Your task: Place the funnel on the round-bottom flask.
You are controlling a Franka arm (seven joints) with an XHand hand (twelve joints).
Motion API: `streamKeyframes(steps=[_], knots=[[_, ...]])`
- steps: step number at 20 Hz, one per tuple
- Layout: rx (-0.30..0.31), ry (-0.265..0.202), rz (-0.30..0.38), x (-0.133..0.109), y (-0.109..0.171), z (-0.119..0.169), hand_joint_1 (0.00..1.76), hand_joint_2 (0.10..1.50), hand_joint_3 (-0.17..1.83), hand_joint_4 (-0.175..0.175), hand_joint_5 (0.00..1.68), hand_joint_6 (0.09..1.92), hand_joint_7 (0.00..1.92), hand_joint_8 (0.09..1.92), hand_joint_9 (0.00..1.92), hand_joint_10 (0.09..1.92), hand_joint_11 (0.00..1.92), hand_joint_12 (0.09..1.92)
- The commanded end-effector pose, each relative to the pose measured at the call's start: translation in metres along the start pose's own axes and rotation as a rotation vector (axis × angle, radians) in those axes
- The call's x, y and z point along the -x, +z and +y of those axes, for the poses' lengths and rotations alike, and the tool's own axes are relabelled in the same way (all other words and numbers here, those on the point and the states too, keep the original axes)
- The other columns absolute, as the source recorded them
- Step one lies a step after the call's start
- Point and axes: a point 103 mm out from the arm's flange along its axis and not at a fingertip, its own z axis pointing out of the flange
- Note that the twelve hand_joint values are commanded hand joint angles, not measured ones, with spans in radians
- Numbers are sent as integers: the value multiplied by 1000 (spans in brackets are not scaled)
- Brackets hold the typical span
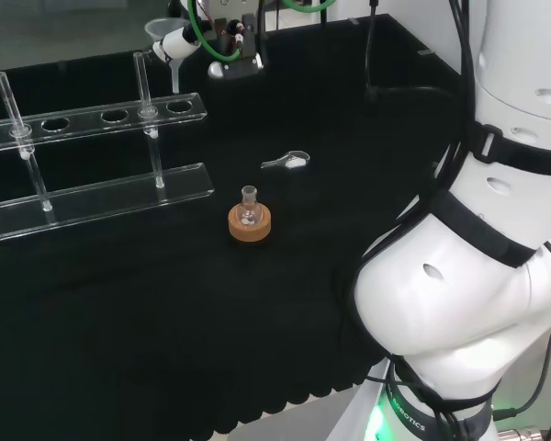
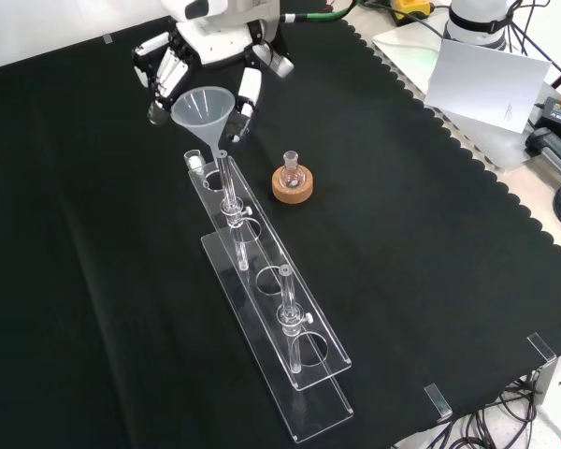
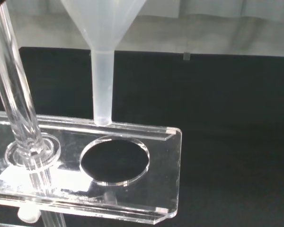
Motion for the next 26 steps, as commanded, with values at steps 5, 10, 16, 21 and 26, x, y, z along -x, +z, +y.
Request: streamKeyframes(steps=[5, 10, 16, 21, 26], knots=[[75, 12, -45, 12, -39, -44, 613, 763, 86, 27, 734, 107, 964, 582, 935, 355, 146, 1476], [78, 40, -62, 23, -44, -67, 612, 760, 90, 27, 735, 111, 968, 576, 937, 349, 145, 1477], [65, 68, -86, 35, -40, -93, 609, 758, 95, 27, 736, 114, 972, 569, 938, 344, 145, 1477], [51, 99, -98, 39, -31, -111, 607, 756, 99, 29, 738, 118, 975, 565, 940, 340, 146, 1477], [35, 122, -110, 43, -16, -127, 605, 754, 105, 29, 739, 121, 978, 559, 941, 336, 149, 1476]])
